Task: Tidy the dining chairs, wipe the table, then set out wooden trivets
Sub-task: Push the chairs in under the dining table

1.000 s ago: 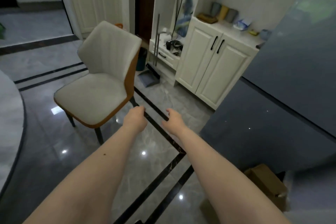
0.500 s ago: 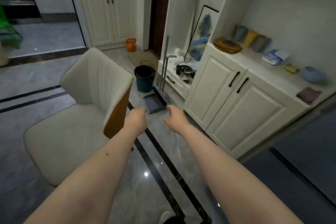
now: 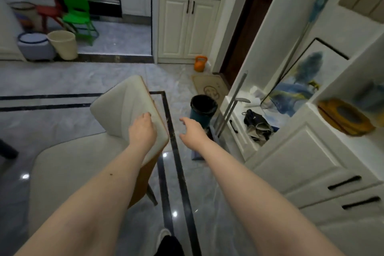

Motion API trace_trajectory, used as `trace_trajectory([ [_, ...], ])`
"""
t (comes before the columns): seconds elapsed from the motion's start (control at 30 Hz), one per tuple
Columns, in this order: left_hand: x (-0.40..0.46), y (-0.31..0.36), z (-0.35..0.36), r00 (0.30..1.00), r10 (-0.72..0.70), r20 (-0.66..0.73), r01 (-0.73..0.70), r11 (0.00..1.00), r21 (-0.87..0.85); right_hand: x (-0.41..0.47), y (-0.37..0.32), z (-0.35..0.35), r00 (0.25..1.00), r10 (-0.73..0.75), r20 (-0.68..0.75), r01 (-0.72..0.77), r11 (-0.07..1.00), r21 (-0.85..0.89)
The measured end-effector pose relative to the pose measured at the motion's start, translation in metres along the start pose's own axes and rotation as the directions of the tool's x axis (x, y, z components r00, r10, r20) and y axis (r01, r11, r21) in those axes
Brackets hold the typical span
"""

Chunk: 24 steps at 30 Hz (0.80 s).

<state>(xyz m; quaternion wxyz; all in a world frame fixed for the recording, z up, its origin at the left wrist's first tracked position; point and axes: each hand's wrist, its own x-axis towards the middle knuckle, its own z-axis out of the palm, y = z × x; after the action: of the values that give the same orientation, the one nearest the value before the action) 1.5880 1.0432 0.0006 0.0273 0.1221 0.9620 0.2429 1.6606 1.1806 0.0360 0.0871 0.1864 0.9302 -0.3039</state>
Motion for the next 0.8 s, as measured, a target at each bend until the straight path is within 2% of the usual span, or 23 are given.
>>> trace_trajectory([
  [0.2, 0.084, -0.005, 0.015, 0.982, -0.190, -0.008, 0.189, 0.980, -0.063, 0.116, -0.026, -0.021, 0.974, -0.185, 0.128, 0.195, 0.978, -0.074],
  [0.33, 0.118, -0.019, 0.022, 0.956, -0.285, 0.070, 0.291, 0.953, -0.087, 0.175, -0.049, -0.023, 0.915, -0.328, 0.236, 0.377, 0.903, -0.206],
  [0.47, 0.146, -0.037, 0.030, 0.898, -0.420, 0.134, 0.435, 0.893, -0.118, 0.227, -0.073, -0.020, 0.773, -0.533, 0.343, 0.630, 0.704, -0.327],
  [0.53, 0.154, -0.044, 0.033, 0.865, -0.474, 0.162, 0.498, 0.847, -0.186, 0.252, -0.084, -0.016, 0.670, -0.605, 0.430, 0.741, 0.577, -0.343],
  [0.7, 0.170, -0.039, 0.036, 0.763, -0.625, 0.165, 0.640, 0.695, -0.326, 0.300, -0.104, -0.003, 0.399, -0.626, 0.671, 0.915, 0.230, -0.330],
  [0.8, 0.171, -0.028, 0.043, 0.695, -0.704, 0.147, 0.702, 0.620, -0.351, 0.325, -0.103, 0.005, 0.277, -0.601, 0.750, 0.956, 0.091, -0.281],
])
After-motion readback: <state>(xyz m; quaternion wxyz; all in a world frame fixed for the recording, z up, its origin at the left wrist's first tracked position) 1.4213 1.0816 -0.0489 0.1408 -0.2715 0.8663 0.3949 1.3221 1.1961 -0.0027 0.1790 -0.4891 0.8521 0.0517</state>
